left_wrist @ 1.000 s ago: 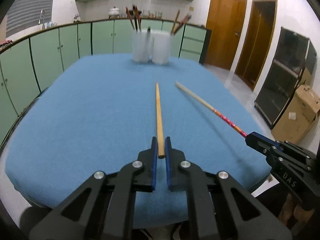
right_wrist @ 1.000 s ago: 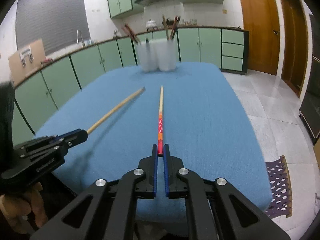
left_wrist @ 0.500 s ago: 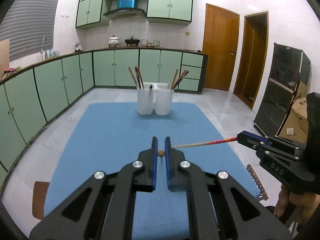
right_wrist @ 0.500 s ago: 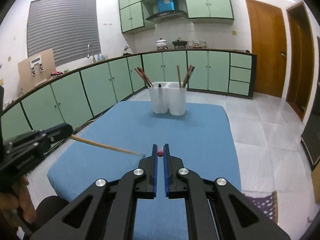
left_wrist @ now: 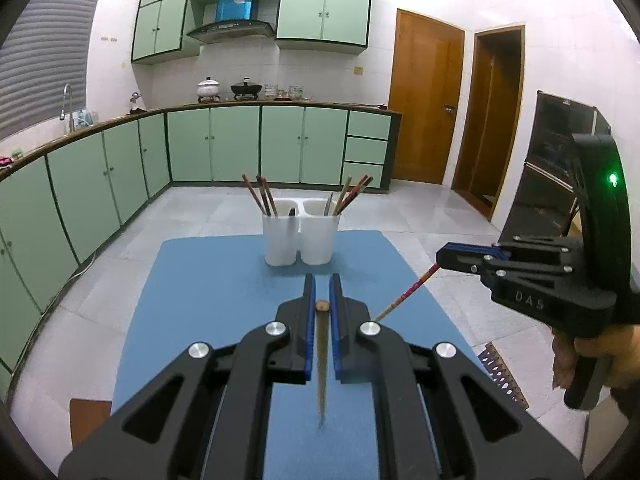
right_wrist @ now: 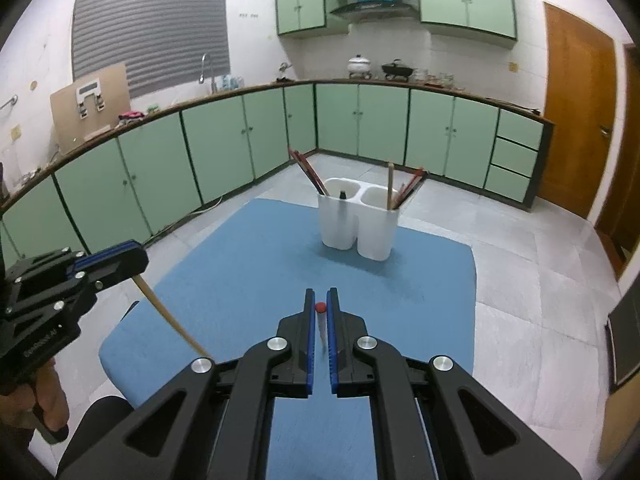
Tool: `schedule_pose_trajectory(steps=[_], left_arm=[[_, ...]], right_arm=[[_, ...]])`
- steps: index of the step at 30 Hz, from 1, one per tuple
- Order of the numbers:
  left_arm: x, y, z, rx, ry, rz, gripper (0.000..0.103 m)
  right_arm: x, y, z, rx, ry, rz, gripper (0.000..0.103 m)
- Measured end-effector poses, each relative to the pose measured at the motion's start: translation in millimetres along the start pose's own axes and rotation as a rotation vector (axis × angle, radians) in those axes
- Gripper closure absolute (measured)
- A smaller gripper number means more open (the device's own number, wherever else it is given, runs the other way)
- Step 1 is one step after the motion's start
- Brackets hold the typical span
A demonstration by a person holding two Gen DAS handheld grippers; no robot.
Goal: Organize utensils
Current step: 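Lift both chopsticks, carry them over the white holder and lower them in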
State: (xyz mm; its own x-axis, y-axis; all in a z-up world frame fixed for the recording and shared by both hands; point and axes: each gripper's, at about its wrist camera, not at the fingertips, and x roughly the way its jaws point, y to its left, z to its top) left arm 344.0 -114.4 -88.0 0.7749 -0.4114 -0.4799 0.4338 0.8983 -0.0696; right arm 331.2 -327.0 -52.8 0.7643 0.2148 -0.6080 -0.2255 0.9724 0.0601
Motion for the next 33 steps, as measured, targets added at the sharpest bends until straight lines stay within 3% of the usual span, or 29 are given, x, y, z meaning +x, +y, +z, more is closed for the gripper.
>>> schedule_pose_trajectory(steps=[12,22,33], left_arm=[[27,22,51,0.022,0.000,-0.063,0.097],[60,31,145,0.054,-0.091,-0.034,0.097],[103,16,236,0.085,-0.199,0.002,0.097]], right_arm=[[9,-1,56,-0.067,0.037,0.005,0.098],[6,-15,149,-0.061,-0.006,-0.001,0.098],[44,-35,235,-0.035,-0.040,-0.056,0.098]])
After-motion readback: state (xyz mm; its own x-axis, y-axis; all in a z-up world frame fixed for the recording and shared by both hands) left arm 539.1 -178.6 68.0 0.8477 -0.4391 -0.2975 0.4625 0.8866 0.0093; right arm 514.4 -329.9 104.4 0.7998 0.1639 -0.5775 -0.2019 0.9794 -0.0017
